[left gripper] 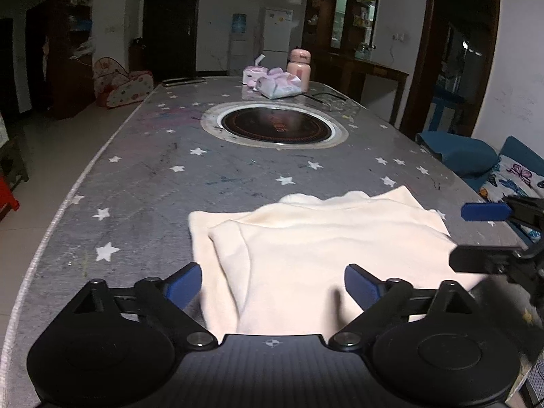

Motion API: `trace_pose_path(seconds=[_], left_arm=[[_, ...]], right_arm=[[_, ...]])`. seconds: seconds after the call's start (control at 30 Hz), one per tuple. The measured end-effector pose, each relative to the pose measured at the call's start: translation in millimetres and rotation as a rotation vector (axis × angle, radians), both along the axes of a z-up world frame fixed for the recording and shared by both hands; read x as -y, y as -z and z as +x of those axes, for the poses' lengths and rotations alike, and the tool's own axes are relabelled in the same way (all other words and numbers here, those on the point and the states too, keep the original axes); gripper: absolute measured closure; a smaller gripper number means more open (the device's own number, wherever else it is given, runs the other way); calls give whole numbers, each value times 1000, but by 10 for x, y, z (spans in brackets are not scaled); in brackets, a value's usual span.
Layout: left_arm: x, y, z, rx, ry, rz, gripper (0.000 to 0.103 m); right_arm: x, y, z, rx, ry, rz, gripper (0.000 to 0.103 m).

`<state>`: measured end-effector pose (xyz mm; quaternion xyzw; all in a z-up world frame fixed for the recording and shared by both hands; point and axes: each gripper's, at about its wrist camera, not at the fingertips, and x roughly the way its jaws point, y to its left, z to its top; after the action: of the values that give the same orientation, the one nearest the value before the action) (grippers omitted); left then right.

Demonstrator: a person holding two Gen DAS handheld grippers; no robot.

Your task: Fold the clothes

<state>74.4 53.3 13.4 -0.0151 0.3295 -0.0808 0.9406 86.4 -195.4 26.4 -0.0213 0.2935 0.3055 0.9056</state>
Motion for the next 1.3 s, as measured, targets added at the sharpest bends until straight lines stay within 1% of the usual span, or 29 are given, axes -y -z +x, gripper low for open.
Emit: trace_pose_path(seconds=[0.07, 0.2, 0.23, 0.3, 0.37, 0.5, 0.6, 0.63, 0.67, 0.73, 0.77, 0.83, 0.87, 0.9, 0.93, 1.0, 1.03, 1.13, 1.27, 1.3], left_arm=[[-19, -15, -13, 9, -17, 8, 0], [-97, -21, -20, 2, -54, 3, 0], [-121, -18, -14, -4, -67, 0, 0], [-156, -17, -7, -13, -82, -5, 0], [-187, -28, -10, -15, -95, -6, 0], [-234, -72, -6, -15, -125, -1, 0], [-291, -120, 27, -20, -151, -17, 0], [-306, -135, 36, -20, -158, -20, 0], [-319, -149, 44, -20, -164, -23, 0], [-342, -168, 54, -24, -170, -37, 0], [-354, -176, 59, -27, -172, -45, 0], [-374, -188, 67, -34, -177, -61, 0], [-389, -184, 74, -41, -181, -74, 0], [-411, -176, 83, -51, -184, -93, 0], [-433, -169, 93, -62, -188, -111, 0], [-480, -148, 112, -81, -198, -139, 0], [-502, -135, 120, -90, -203, -151, 0], [-572, -101, 139, -112, -216, -196, 0], [-657, -56, 155, -136, -225, -264, 0], [-671, -49, 159, -140, -224, -281, 0]], right_arm=[[-16, -9, -43, 6, -4, 6, 0], [-30, -10, -82, 12, 29, 27, 0], [-33, -9, -83, 7, 28, 38, 0], [-67, -9, -75, -16, -10, 49, 0], [-159, -17, -99, -16, -58, 16, 0], [-355, -25, -206, 15, -138, -59, 0], [-520, -29, -297, 29, -205, -106, 2], [-575, -26, -326, 36, -226, -124, 5], [-631, -20, -356, 44, -246, -144, 6], [-750, -3, -414, 61, -287, -186, 13], [-814, 10, -438, 67, -304, -207, 14], [-937, 38, -492, 74, -347, -241, 23], [-990, 50, -511, 79, -364, -255, 23], [-1053, 64, -530, 91, -383, -275, 26], [-1110, 76, -547, 108, -398, -294, 32], [-1214, 94, -577, 138, -426, -328, 35], [-1265, 100, -590, 148, -441, -344, 41], [-1392, 107, -629, 156, -484, -373, 49], [-1568, 159, -676, 197, -511, -425, 53], [-1607, 183, -682, 205, -515, -440, 55]])
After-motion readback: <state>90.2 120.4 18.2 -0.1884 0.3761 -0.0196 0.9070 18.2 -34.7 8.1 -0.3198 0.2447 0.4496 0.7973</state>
